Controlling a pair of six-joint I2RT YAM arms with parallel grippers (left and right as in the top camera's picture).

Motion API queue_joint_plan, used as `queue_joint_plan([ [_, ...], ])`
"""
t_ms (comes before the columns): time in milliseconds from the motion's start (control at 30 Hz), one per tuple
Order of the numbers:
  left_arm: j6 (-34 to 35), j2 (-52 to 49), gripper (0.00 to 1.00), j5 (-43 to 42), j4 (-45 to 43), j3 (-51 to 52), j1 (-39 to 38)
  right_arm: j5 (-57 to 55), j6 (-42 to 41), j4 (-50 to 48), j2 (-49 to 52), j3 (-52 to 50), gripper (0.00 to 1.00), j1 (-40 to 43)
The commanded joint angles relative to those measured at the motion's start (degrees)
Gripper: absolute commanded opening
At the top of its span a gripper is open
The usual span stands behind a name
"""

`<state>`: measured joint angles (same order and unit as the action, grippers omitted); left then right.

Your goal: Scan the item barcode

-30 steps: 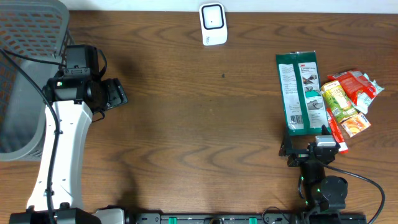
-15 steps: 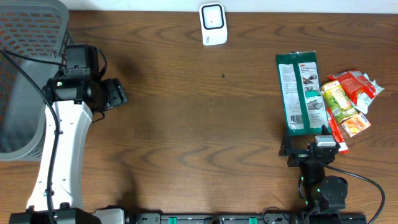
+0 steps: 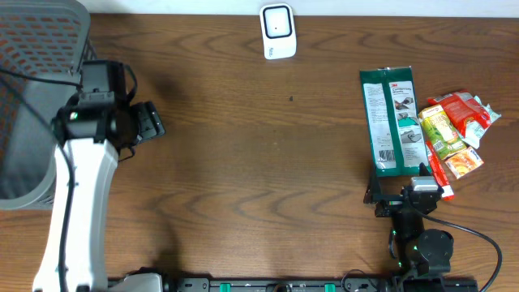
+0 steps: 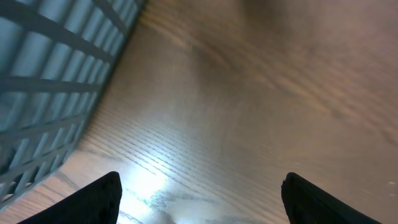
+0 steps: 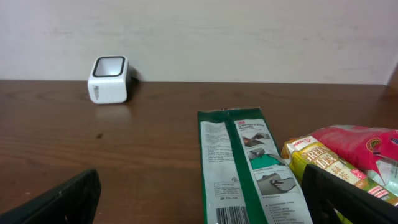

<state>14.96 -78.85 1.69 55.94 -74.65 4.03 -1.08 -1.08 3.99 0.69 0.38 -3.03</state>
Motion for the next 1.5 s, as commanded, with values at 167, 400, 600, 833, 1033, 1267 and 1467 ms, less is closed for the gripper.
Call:
queue_joint_plan([
  [167, -0.31, 21.18, 0.84, 0.5, 0.15, -0.2, 0.24, 0.09, -0.13, 0.24, -0.37, -0.09, 0.99, 0.31],
  [400, -0.31, 36.74, 0.84, 0.5, 0.13, -0.2, 0.24, 0.09, -0.13, 0.24, -0.37, -0.09, 0.99, 0.31],
  [600, -0.33, 45.31, 0.84, 0.52, 0.42, 2.86, 0.17, 0.09, -0.15, 0.24, -0.37, -0.09, 0.99, 0.31],
  [833, -0.28, 56.72, 0.84, 0.5, 0.42, 11.02, 0.17, 0.09, -0.15, 0.24, -0.37, -0.09, 0.99, 0.31],
  [1033, -0.22, 65.24, 0.83, 0.48, 0.35, 19.89, 0.17, 0.09, -0.13, 0.24, -0.37, -0.09, 0.99, 0.31],
  [1267, 0.13, 72.39, 0.84, 0.5, -6.23, 29.16, 0.17, 0.09, -0.15, 0.24, -0.37, -0.09, 0.99, 0.31],
  [1467, 0.13, 77.22, 0.83, 0.46, -22.58, 37.66, 0.17, 0.09, -0.13, 0.24, -0.37, -0.09, 0.99, 0.31],
])
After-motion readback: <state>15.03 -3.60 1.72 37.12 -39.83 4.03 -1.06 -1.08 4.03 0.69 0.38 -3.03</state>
